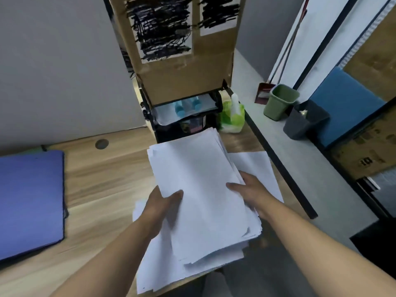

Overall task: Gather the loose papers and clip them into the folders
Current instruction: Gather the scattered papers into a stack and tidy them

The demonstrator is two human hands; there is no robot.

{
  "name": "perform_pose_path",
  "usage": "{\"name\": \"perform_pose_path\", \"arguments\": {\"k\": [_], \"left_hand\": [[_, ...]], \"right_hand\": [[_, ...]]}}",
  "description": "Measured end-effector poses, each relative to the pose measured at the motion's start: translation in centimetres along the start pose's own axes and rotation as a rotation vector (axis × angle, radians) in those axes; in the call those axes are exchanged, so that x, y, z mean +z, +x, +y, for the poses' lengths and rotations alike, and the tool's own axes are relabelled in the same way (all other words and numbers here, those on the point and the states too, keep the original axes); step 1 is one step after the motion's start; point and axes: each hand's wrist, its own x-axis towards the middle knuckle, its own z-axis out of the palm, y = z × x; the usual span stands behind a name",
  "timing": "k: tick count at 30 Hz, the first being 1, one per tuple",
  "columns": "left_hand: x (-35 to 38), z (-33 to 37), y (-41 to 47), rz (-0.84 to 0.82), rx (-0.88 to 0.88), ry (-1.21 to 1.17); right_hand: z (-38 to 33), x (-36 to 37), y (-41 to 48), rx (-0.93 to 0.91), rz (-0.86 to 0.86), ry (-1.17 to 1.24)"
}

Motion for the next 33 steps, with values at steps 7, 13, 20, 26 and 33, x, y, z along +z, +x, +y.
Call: {"name": "perform_pose_path", "arguments": {"k": [7, 13, 20, 26, 33], "left_hand": [[6.0, -1.4, 2.2, 0.351, -0.072, 0.410], [6.6, -2.3, 1.4, 0.503, -0.117, 0.187], [5.8, -1.8, 1.4, 0.483, -0.099, 0.058], [4.4, -1.9, 1.1, 0.597, -0.107, -0.034], [2.5, -1.1, 0.3, 0.176, -0.269, -0.299]], "right_hand": [[2.5, -1.5, 6.7, 0.052, 0.120, -0.788], [2.3, -1.1, 8.2, 0.097, 0.092, -0.604], [2.1, -0.6, 9.6, 0.174, -0.029, -0.549], [1.4, 0.6, 8.7, 0.120, -0.078, -0.415], [1.6, 2.0, 7.9, 0.173, -0.106, -0.315]]}}
